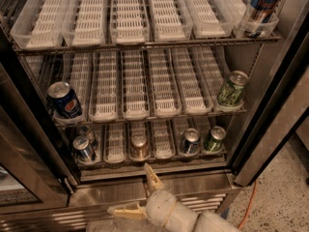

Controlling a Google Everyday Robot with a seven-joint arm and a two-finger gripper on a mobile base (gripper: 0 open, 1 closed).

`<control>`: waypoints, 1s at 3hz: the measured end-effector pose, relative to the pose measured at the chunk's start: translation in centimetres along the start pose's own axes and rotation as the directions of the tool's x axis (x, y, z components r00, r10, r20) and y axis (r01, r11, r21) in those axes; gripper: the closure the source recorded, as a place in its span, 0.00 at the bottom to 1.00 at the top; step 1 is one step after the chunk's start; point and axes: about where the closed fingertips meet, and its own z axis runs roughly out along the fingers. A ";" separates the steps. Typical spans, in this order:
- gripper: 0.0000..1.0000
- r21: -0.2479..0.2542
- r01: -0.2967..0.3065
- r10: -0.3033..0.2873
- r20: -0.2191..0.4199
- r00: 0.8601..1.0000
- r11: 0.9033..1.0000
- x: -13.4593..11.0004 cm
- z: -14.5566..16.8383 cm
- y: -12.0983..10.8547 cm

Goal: Pick redbull can from bottom shelf of fridge

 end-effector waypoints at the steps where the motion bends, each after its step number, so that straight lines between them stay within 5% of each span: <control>1: 0.00 -0.031 -0.013 0.014 0.015 1.000 0.999 -0.1 2.8 0.6; 2: 0.00 -0.093 -0.051 0.056 0.046 0.997 0.994 -0.2 7.4 1.9; 3: 0.00 -0.093 -0.051 0.056 0.046 0.997 0.994 -0.2 7.4 1.9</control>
Offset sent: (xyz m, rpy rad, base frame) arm 0.0480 0.1135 0.0099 0.1355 0.0153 0.1259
